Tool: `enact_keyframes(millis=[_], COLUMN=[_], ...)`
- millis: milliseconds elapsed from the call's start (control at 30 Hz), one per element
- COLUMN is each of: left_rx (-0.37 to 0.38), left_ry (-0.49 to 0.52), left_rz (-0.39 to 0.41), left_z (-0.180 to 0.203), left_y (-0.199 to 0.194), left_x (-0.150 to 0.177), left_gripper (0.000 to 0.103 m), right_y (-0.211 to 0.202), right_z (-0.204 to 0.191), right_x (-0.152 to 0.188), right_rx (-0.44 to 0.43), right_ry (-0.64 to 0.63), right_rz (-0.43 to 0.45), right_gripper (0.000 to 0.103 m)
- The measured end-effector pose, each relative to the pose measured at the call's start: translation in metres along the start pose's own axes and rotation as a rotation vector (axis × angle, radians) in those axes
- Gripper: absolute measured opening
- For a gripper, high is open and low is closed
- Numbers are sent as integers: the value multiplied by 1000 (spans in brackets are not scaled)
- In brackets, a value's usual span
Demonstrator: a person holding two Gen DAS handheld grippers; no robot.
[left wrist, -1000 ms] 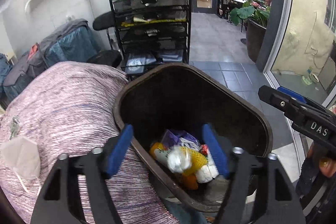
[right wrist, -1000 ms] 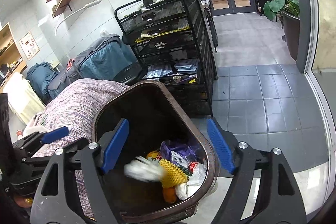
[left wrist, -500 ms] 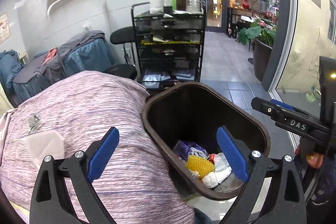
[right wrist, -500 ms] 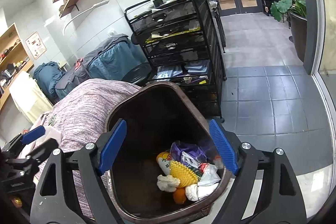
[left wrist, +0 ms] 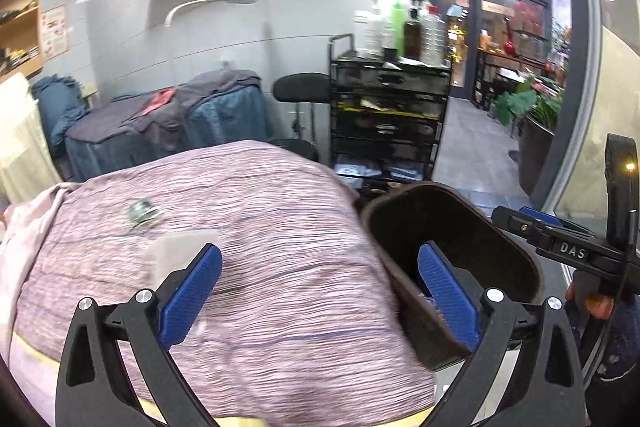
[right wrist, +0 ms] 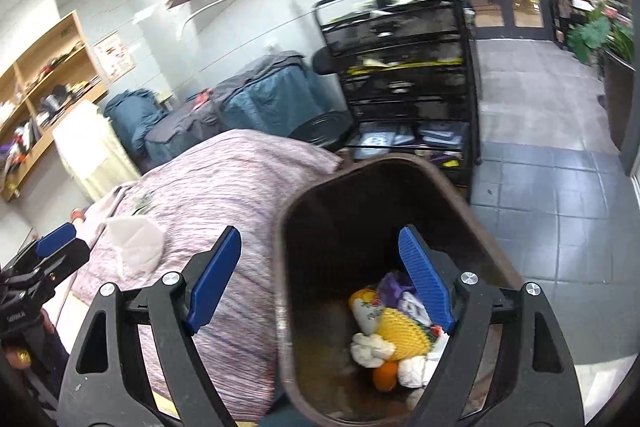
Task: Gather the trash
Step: 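Move both grippers back over the white mask and wrapper on the bed, then grasp the white face mask with the left gripper while the right grasps the green wrapper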
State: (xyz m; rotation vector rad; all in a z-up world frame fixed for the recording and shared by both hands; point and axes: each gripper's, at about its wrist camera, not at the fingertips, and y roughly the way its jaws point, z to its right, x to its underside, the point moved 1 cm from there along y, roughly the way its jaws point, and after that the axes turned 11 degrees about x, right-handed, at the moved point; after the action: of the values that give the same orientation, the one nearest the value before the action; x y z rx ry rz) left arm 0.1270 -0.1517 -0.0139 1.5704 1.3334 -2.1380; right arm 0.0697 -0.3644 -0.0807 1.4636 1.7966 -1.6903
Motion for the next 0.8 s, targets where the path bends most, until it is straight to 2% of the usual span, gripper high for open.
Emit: enact_keyframes(millis=[433,633,800], left_rx=[-157,-149,-124], left_ry=[-73,-106,-90], left_rz=[1,-52,-107], left_z=[-96,-143,-161], left_y=[-41,-41,-22], left_x=[30,47,52], left_gripper=[97,97,97], right_y=[4,10,18], right_z=[-93,-134,-162], right_x=[1,3,3], right_rx=[-143,-198,-224], right_ry=[-157,-227,-263], right_rz=[-16,-40,-59], right_gripper=[83,83,83])
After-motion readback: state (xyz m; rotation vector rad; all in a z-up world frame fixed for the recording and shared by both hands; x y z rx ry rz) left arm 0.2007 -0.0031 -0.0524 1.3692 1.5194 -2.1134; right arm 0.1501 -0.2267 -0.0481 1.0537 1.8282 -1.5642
